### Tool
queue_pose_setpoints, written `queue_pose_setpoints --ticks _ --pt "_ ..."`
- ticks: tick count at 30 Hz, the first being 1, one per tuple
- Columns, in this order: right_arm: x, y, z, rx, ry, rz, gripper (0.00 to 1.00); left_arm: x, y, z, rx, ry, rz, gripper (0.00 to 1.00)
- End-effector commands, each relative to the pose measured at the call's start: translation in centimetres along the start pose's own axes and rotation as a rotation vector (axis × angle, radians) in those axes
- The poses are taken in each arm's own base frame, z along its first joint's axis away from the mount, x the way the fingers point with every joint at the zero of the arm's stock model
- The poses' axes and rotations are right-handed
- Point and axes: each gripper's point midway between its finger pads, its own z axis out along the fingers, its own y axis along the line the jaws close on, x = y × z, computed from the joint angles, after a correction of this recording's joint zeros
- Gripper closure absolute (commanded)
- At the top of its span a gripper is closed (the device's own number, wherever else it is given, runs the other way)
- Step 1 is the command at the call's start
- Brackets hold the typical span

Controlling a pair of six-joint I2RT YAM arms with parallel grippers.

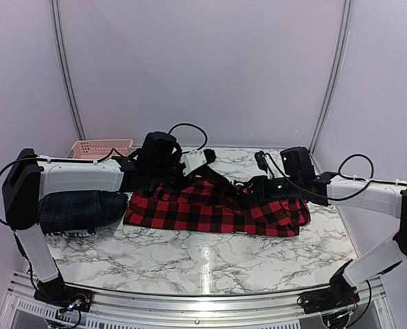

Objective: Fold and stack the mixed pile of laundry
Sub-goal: Smooth out the rectangle-folded T-shirt at the center of the board.

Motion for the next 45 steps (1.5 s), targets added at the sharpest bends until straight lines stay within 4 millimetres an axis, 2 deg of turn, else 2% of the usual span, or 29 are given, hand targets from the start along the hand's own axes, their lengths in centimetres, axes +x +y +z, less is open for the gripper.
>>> queue_pose_setpoints --ticks 1,6,8,12,16,23,30,33,36,37,38,39,40,43,45 --pt "3.0 -2.6 -2.3 0.052 0.076 0.053 0.55 1.6 -1.3 -1.5 0.075 -0.039 0.088 1.00" --pt "2.9 -6.6 -5.1 0.124 0.048 0.144 0.54 5.4 -2.8 -1.9 0.122 0.017 0.170 1.00" --pt "2.8 -7.6 -5.9 0.150 0.048 0.154 0.54 6.8 -2.7 -2.0 0.126 0.041 0.181 1.00" --pt "3.0 -9.2 -6.6 0.193 0.067 0.165 0.53 8.0 -1.0 -2.6 0.113 0.044 0.163 1.00" --pt "3.4 -10.6 -7.0 0.227 0.081 0.189 0.53 8.0 0.5 -3.6 0.115 0.009 0.137 1.00" --pt "2.5 -11.5 -8.0 0.250 0.063 0.192 0.53 10.0 0.4 -5.0 0.177 0.011 0.118 1.00" --pt "2.4 -11.6 -7.4 0.235 0.089 0.190 0.53 12.8 0.3 -4.4 0.164 0.087 0.115 0.97" --pt "2.1 -11.5 -7.2 0.223 0.093 0.183 0.53 14.4 1.3 -4.0 0.103 0.163 0.105 0.86" --pt "1.6 -11.2 -7.1 0.213 0.097 0.178 0.53 14.3 3.4 -4.7 0.021 0.172 0.030 0.71" --pt "1.4 -11.2 -7.0 0.210 0.098 0.178 0.53 14.0 4.3 -5.1 -0.005 0.158 -0.007 0.60" --pt "1.3 -11.2 -7.0 0.208 0.098 0.181 0.53 13.4 4.9 -5.5 -0.021 0.142 -0.037 0.38" --pt "1.2 -11.1 -7.0 0.205 0.098 0.183 0.53 13.0 5.2 -6.0 -0.028 0.135 -0.059 0.24" --pt "1.0 -11.1 -6.9 0.204 0.096 0.183 0.53 12.6 5.6 -6.4 -0.039 0.131 -0.066 0.16" --pt "0.5 -10.8 -6.9 0.194 0.095 0.182 0.53 11.1 7.5 -7.9 -0.110 0.115 -0.104 0.04" --pt "0.2 -10.7 -6.8 0.186 0.093 0.180 0.53 9.5 9.6 -9.2 -0.192 0.081 -0.151 0.01"
